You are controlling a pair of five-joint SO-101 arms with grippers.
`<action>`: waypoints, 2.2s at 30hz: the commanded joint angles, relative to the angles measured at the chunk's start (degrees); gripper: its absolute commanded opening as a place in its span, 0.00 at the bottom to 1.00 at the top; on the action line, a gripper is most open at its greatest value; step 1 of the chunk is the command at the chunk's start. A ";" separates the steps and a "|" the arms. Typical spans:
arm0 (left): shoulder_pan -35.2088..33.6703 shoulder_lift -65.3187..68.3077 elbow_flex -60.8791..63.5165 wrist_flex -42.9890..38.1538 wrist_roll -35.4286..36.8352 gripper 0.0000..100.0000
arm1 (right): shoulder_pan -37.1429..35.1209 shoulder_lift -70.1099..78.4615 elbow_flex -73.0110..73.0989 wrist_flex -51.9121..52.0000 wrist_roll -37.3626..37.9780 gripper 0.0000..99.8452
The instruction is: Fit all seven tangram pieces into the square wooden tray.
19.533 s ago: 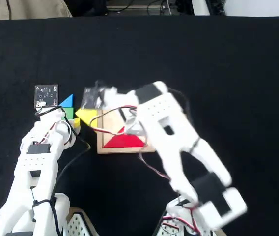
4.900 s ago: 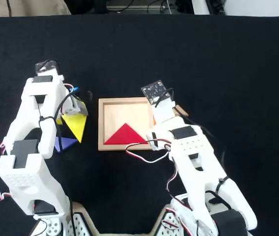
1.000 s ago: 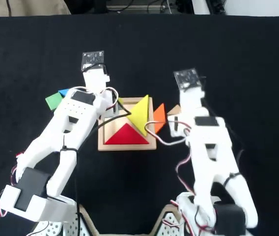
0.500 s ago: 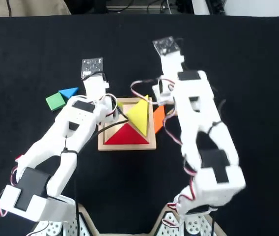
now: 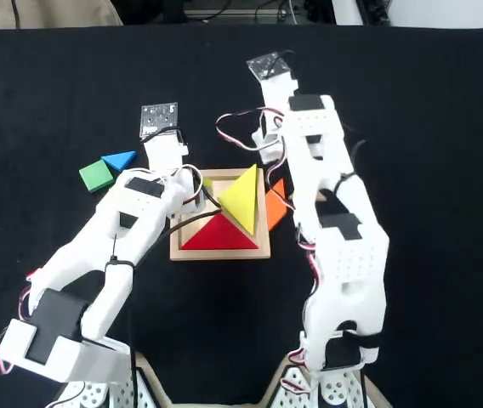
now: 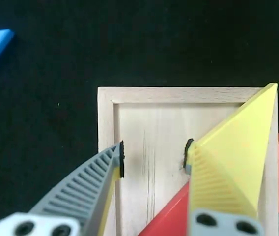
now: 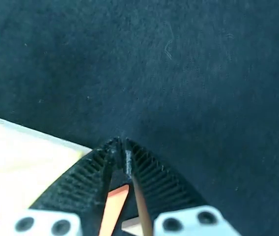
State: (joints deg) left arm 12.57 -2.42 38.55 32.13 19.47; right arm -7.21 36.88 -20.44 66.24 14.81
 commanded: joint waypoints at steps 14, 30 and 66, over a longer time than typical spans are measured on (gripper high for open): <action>0.13 5.54 -6.99 -0.70 0.79 0.22 | -1.32 -0.75 -4.79 3.78 3.78 0.01; 6.46 17.05 -22.11 16.62 0.35 0.22 | 6.33 -4.44 -1.98 5.45 5.19 0.01; -17.19 -11.34 11.47 -7.91 -2.90 0.22 | -3.87 -10.33 14.90 -0.18 4.84 0.01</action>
State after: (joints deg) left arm -4.48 -11.65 50.51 25.36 17.19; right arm -10.02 30.46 -7.08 64.22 19.38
